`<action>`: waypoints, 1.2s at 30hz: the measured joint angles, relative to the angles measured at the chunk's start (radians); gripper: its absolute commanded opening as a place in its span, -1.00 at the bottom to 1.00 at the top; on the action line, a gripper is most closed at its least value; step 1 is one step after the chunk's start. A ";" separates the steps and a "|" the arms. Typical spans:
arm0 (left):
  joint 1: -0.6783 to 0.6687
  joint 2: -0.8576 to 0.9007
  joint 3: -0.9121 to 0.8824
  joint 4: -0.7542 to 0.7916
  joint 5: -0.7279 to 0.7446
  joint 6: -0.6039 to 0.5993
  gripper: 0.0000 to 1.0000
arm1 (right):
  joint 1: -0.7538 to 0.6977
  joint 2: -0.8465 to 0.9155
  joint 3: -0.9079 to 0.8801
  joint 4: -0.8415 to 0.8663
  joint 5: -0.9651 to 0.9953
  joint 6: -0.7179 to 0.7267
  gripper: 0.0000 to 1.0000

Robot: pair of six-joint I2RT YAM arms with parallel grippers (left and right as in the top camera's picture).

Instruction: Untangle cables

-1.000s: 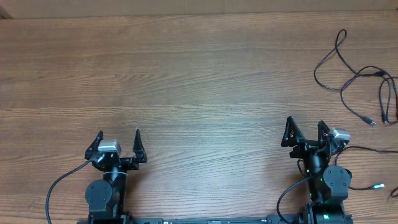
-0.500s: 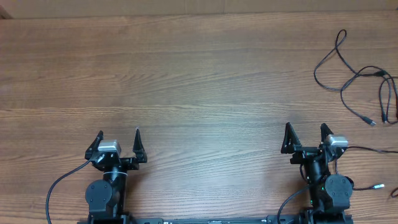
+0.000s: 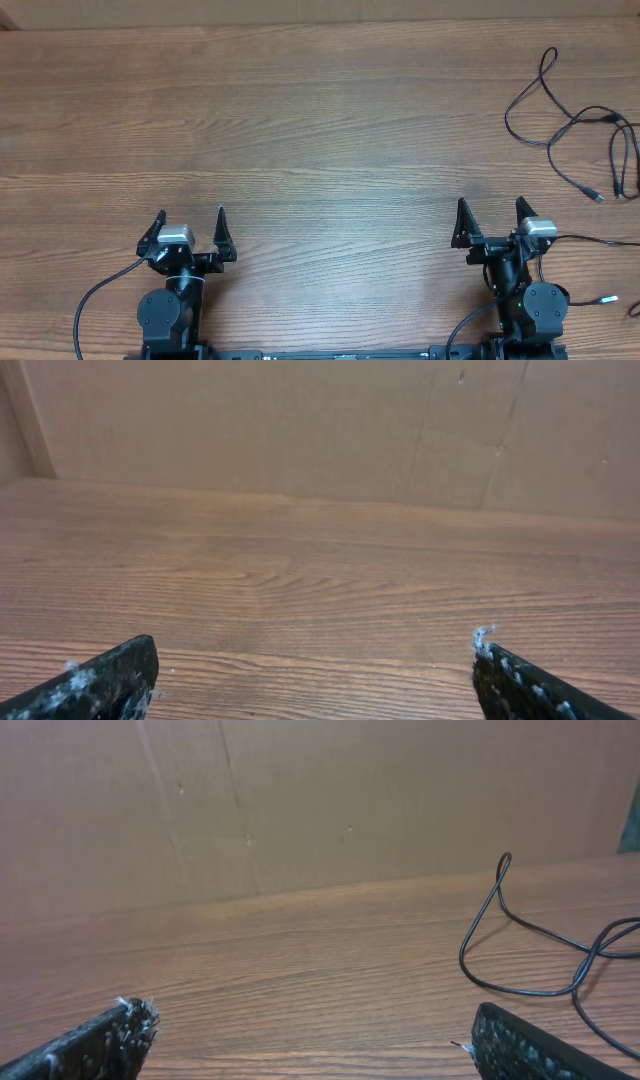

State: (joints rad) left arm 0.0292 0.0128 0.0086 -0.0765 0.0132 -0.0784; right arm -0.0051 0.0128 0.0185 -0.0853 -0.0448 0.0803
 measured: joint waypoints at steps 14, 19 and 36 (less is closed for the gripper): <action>0.000 0.000 0.000 0.000 0.000 0.000 0.99 | 0.000 0.000 0.000 0.006 -0.032 -0.053 1.00; 0.000 0.000 0.000 0.000 0.000 0.000 0.99 | 0.000 0.000 0.000 0.006 -0.060 -0.110 0.99; 0.000 0.000 0.000 0.000 0.000 0.000 0.99 | 0.000 0.000 0.000 0.006 -0.072 -0.129 1.00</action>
State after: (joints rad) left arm 0.0288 0.0128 0.0090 -0.0765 0.0135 -0.0784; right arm -0.0051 0.0128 0.0185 -0.0792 -0.1165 -0.0486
